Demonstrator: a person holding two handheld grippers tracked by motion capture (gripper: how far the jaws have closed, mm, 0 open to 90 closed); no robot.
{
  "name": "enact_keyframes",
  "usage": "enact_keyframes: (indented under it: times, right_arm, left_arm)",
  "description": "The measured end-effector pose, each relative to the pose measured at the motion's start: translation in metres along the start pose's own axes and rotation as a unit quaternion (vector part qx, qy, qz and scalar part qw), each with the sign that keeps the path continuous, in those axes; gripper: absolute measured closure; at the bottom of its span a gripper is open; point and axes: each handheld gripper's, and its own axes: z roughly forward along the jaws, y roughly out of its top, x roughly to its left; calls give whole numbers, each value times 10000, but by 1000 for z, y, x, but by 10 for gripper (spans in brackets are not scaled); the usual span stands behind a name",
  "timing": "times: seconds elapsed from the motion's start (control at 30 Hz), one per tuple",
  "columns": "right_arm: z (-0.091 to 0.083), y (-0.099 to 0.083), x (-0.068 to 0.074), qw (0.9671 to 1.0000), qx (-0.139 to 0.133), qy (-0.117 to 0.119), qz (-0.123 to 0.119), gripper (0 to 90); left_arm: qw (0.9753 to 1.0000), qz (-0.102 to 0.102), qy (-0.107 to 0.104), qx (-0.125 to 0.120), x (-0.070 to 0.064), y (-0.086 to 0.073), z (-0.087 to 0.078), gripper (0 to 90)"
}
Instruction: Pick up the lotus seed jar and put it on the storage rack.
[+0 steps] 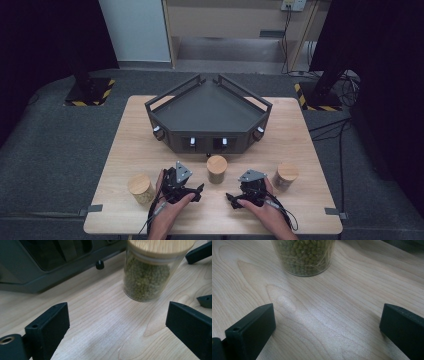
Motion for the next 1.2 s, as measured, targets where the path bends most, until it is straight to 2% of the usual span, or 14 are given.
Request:
enact_keyframes:
  times: [0.2,0.3,0.67,1.2]
  right_arm:
    - [0,0,0,10000,1,-5,5,3]
    - [0,0,0,10000,0,-5,5,4]
    - [0,0,0,10000,0,-6,6,3]
    - [0,0,1,10000,-1,-14,14,4]
  left_arm:
    - [10000,72,51,-11,2,3,-9,39]
    - [9999,-6,59,-124,6,0,-17,39]
    - [9992,-101,185,-335,17,-3,-39,40]
    - [9958,-441,487,-632,44,-27,-72,42]
